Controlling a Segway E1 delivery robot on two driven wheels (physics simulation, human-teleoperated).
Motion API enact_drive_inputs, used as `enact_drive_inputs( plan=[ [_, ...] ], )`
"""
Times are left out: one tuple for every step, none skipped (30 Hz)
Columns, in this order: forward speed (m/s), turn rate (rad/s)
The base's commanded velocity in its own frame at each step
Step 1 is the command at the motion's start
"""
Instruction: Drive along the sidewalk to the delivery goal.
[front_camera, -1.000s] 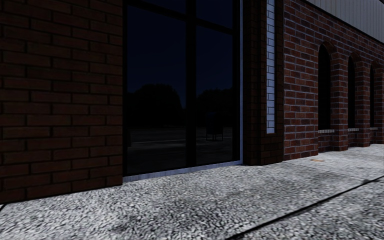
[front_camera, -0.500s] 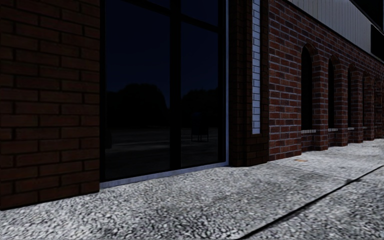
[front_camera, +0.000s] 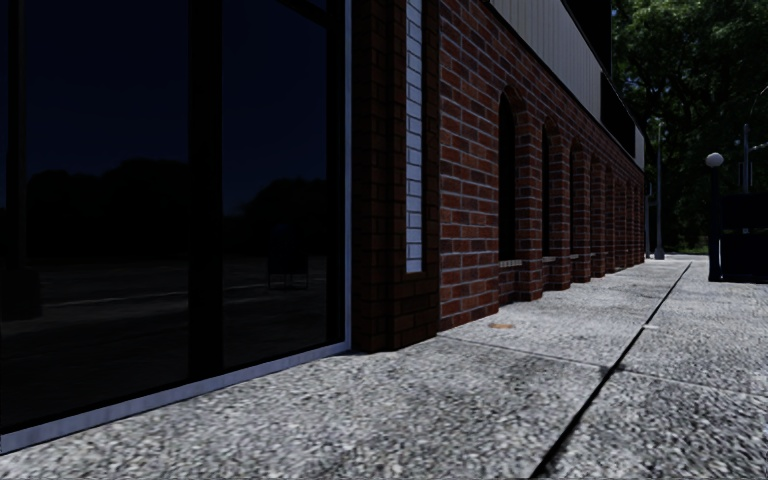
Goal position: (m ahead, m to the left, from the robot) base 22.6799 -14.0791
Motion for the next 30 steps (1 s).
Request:
enact_drive_inputs(
  plan=[
    [2.00,-0.66],
    [2.00,-0.66],
    [2.00,-0.66],
    [2.00,-0.66],
    [2.00,-0.66],
    [2.00,-0.66],
    [2.00,-0.66],
    [2.00,-0.66],
    [2.00,-0.66],
    [2.00,-0.66],
    [2.00,-0.66],
    [2.00,-0.66],
    [2.00,-0.66],
    [2.00,-0.71],
    [2.00,-0.71],
    [2.00,-0.75],
    [2.00,-0.77],
    [2.00,-0.77],
    [2.00,-0.77],
    [2.00,-0.77],
    [2.00,-0.77],
    [2.00,-0.77],
    [2.00,-0.77],
    [2.00,-0.77],
    [2.00,-0.77],
    [2.00,-0.77],
    [2.00,-0.77],
    [2.00,-0.75],
    [2.00,-0.75],
    [2.00,-0.59]
  ],
)
